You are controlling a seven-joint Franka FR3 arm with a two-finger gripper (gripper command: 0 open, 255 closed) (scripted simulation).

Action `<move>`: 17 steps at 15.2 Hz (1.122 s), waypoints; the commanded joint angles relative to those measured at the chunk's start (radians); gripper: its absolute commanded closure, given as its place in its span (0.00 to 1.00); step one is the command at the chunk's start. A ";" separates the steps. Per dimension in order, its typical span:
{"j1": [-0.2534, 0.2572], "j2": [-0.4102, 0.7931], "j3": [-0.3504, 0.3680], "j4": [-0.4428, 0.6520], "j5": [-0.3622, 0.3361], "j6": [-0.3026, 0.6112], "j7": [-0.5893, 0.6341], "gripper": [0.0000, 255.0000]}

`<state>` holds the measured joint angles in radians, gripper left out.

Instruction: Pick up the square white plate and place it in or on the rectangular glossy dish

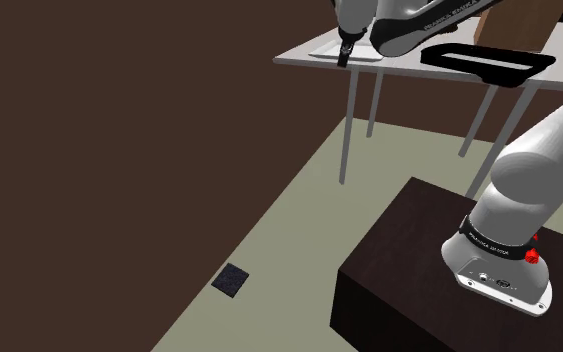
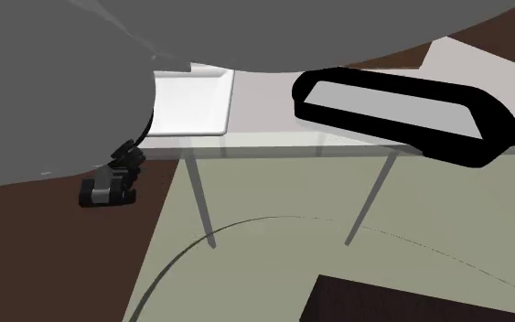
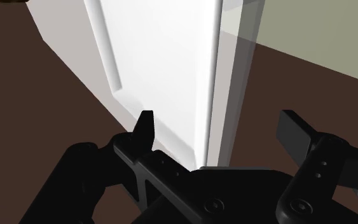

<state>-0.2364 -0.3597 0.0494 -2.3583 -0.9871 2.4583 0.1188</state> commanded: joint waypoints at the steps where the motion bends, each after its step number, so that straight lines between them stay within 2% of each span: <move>1: -0.012 0.026 -0.004 0.007 -0.027 0.024 0.017 0.00; 5: -0.030 0.070 -0.014 0.023 -0.062 0.058 0.040 0.00; 12: -0.030 0.070 -0.014 0.023 -0.062 0.058 0.040 0.00; 13: -0.030 0.070 -0.014 0.023 -0.062 0.058 0.040 1.00; 17: -0.030 0.070 -0.014 0.023 -0.062 0.058 0.040 1.00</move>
<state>-0.2660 -0.2896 0.0351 -2.3356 -1.0490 2.5161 0.1587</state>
